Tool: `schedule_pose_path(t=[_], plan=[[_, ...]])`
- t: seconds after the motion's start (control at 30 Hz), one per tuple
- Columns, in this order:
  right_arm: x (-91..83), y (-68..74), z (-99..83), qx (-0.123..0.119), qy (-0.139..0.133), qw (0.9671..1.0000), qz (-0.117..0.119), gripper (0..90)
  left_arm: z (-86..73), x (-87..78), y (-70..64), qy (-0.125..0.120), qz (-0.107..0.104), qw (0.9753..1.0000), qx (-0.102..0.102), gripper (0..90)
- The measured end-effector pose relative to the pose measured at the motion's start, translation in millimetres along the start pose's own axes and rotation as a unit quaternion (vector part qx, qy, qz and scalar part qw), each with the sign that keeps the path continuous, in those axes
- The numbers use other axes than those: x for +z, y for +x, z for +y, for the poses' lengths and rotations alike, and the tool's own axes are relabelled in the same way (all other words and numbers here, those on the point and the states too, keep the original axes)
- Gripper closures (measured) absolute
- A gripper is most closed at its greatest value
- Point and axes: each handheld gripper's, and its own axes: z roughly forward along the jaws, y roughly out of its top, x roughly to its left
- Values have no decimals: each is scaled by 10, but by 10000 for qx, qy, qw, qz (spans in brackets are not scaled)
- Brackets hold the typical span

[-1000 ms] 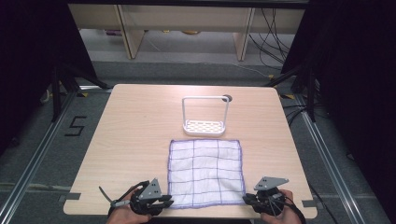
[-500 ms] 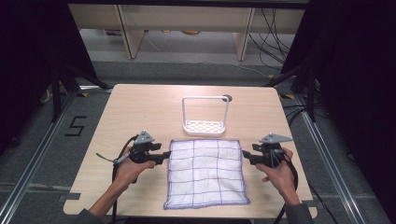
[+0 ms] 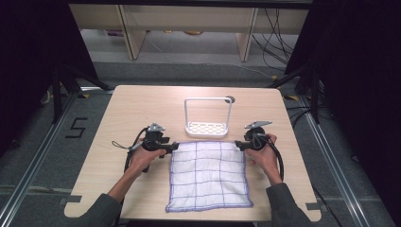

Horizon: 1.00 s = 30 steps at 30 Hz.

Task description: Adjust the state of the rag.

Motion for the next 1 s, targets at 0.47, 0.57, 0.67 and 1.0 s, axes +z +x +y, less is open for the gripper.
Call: schedule_pose_path(t=[0.47,0.57,0.67,1.0], plan=[[133,37,-18,27,228,9997,57,672,-26,116,-39,143,119,9978,643,785],[122,54,-31,121,268,9993,225,824,-27,132,-53,102,142,9967,791,869],[120,56,-32,136,261,9992,252,854,-26,134,-49,93,125,9963,842,879],[-57,41,42,12,-75,9996,258,867,36,66,-27,-223,106,9959,870,881]])
